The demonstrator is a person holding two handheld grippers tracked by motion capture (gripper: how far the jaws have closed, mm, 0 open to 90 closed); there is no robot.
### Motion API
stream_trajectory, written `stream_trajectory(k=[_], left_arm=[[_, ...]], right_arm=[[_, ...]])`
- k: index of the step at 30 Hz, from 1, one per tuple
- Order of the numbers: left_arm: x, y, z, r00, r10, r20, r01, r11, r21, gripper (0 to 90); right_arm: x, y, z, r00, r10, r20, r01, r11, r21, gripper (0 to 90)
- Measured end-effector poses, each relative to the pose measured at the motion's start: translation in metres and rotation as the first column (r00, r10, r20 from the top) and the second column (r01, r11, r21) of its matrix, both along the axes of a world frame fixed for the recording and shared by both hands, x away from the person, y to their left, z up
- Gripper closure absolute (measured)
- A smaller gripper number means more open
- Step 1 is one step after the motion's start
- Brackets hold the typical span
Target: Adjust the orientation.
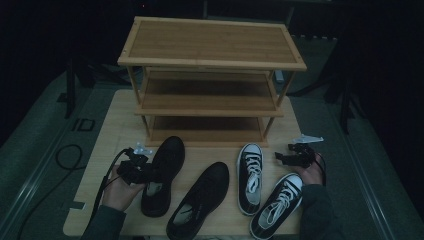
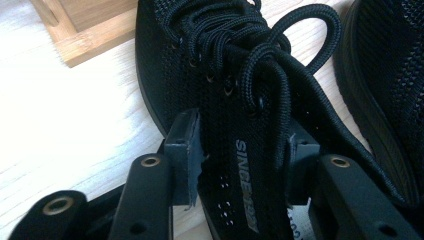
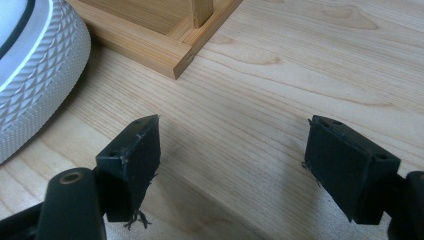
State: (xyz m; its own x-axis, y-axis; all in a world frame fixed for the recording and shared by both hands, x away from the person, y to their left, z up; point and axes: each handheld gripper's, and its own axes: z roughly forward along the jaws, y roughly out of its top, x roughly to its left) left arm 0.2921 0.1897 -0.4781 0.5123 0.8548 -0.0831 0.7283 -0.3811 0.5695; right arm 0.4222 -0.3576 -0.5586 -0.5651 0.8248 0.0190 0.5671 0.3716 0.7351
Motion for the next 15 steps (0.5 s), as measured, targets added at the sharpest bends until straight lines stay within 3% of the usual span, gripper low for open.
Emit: stream_trajectory(k=[8,12,15], left_arm=[[0.0042,-0.0048,-0.0039,0.9997,0.025,-0.007,-0.024,0.9991,0.035,67.4],[0.0052,-0.0054,-0.0046,0.9992,0.040,-0.007,-0.040,0.9986,0.035,70.9],[0.0045,-0.0048,-0.0039,0.9989,0.047,-0.006,-0.047,0.9985,0.029,78.7]], right_arm=[[0.0000,0.0000,0.0000,1.0000,0.000,0.000,0.000,1.000,0.000,22.0],[0.0000,0.0001,0.0000,1.0000,0.001,0.000,-0.001,1.000,-0.001,22.0],[0.0000,0.0000,0.0000,1.0000,0.001,0.000,-0.001,1.000,0.000,22.0]])
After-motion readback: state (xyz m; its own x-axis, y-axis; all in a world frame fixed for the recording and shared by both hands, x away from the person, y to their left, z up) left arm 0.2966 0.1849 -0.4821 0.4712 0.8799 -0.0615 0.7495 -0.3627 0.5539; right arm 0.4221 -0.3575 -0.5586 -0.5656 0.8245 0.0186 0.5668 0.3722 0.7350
